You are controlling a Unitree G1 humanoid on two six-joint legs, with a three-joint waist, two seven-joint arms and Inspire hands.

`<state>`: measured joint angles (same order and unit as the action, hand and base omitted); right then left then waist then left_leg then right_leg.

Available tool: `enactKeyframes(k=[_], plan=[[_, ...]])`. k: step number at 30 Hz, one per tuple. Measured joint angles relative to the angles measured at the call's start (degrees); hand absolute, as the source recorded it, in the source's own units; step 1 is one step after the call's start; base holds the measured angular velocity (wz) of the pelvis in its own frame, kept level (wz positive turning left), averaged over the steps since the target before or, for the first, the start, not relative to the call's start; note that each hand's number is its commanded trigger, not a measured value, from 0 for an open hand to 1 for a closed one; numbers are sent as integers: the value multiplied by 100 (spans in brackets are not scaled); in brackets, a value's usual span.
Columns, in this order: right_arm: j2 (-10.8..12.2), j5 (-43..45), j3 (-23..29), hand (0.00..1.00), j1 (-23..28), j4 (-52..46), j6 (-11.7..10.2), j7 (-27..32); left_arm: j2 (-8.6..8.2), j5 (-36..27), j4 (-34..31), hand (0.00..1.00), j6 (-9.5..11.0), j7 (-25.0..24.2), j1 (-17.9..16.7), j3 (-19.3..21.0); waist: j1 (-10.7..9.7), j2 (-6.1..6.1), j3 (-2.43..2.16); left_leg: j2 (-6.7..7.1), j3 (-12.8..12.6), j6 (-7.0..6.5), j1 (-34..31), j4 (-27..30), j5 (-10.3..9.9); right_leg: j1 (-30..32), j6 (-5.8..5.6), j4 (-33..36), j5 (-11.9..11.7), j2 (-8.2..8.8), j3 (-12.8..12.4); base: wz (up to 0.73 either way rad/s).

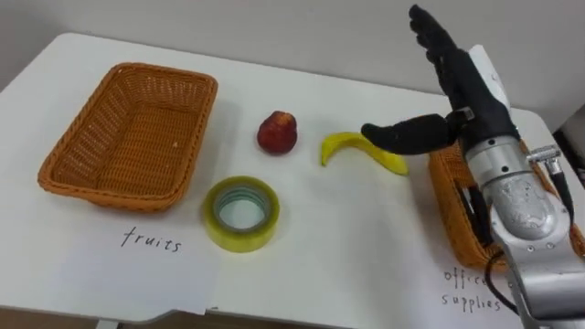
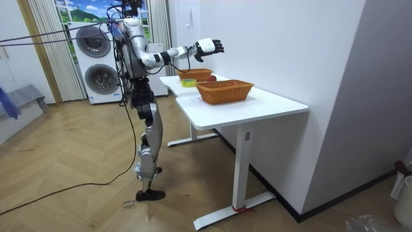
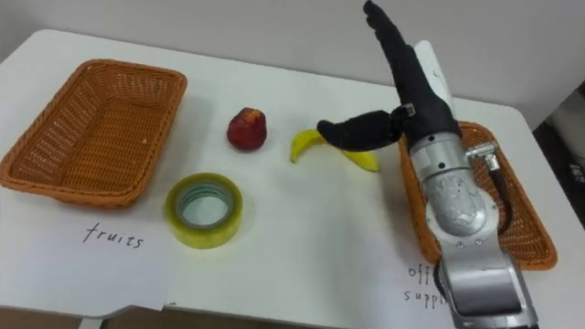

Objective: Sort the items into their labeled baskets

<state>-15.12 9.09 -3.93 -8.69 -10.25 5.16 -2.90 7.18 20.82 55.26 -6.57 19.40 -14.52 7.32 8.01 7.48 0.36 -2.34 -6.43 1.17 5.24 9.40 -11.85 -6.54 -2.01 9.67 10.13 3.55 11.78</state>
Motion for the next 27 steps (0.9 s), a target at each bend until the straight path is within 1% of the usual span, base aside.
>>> enactKeyframes(k=[1,2,3,4,5,6,7,8,10,11,13,16,18,20,22,23,27], plan=[[41,-11,-49,0,-15,0,31,-41,2,-1,-9,0,-64,-3,55,-62,29,-34,21,2,31,0,-16,-1,0,1,0,-2,0,1,23,10],[57,-23,-172,0,-48,0,109,-62,-4,-1,-9,0,-92,-10,79,-103,37,-82,8,3,49,0,-52,3,0,18,0,-5,0,4,77,10],[69,-33,-213,0,-56,0,126,-101,-4,-1,-8,0,-111,-12,92,-134,46,-108,1,3,53,0,-70,3,1,29,0,-6,0,6,102,6],[75,-61,-304,0,-73,15,151,-130,-9,5,-8,0,-144,-21,111,-196,78,-167,-11,3,56,0,-90,4,2,47,0,-5,0,8,114,0],[76,-112,-392,0,-106,45,198,-156,-34,3,-9,0,-173,-31,124,-200,121,-199,-28,5,60,-2,-99,6,5,52,0,-4,0,11,128,0],[83,-165,-410,0,-112,64,202,-170,-39,4,-9,0,-177,-34,125,-205,128,-221,-21,6,64,-4,-102,8,8,49,0,-5,0,13,142,7],[104,-240,-417,0,-119,105,205,-191,-42,4,-9,0,-178,-37,124,-206,146,-248,-4,9,92,-5,-114,14,16,46,-1,-4,0,21,190,14],[106,-337,-442,0,-140,202,206,-196,-32,3,-13,0,-179,-37,134,-210,159,-245,-5,13,120,-2,-136,12,31,51,-1,-5,0,27,266,15],[106,-467,-549,0,-266,439,246,-203,2,3,-13,0,-188,-35,125,-325,166,-220,-10,14,166,1,-153,13,38,51,-1,-6,0,25,293,13],[108,-479,-632,0,-341,579,260,-211,0,4,-17,0,-198,-36,148,-339,168,-184,-21,15,188,1,-166,13,44,51,-1,-8,0,28,339,11],[147,-441,-689,0,-405,690,301,-230,-1,4,-48,0,-222,-36,150,-347,199,-123,-29,16,217,2,-176,13,49,51,-1,-8,0,32,406,10],[165,-327,-842,0,-626,1010,321,-243,1,9,-73,0,-245,-44,178,-343,210,-54,-18,31,265,-2,-181,22,51,51,0,-10,0,38,414,7],[196,-157,-851,0,-650,1118,341,-271,5,9,-116,0,-266,-94,212,-316,309,-21,-16,36,275,-4,-180,22,52,48,0,-12,0,42,416,2],[203,97,-904,0,-669,1326,366,-293,16,10,-140,0,-270,-114,254,-314,353,16,5,46,301,-9,-182,22,55,45,0,-12,0,48,416,2],[212,252,-938,0,-668,1436,393,-330,14,9,-140,0,-270,-123,267,-314,356,16,8,64,332,-20,-206,23,62,57,0,-14,0,58,417,5],[212,290,-950,0,-668,1439,445,-359,14,10,-141,0,-272,-123,268,-300,363,11,12,70,332,-24,-237,27,64,74,0,-19,0,63,417,0],[212,490,-965,0,-668,1439,494,-462,25,12,-141,0,-293,-123,270,-283,367,-1,20,75,332,-27,-267,34,66,104,-1,-21,0,67,414,0]])
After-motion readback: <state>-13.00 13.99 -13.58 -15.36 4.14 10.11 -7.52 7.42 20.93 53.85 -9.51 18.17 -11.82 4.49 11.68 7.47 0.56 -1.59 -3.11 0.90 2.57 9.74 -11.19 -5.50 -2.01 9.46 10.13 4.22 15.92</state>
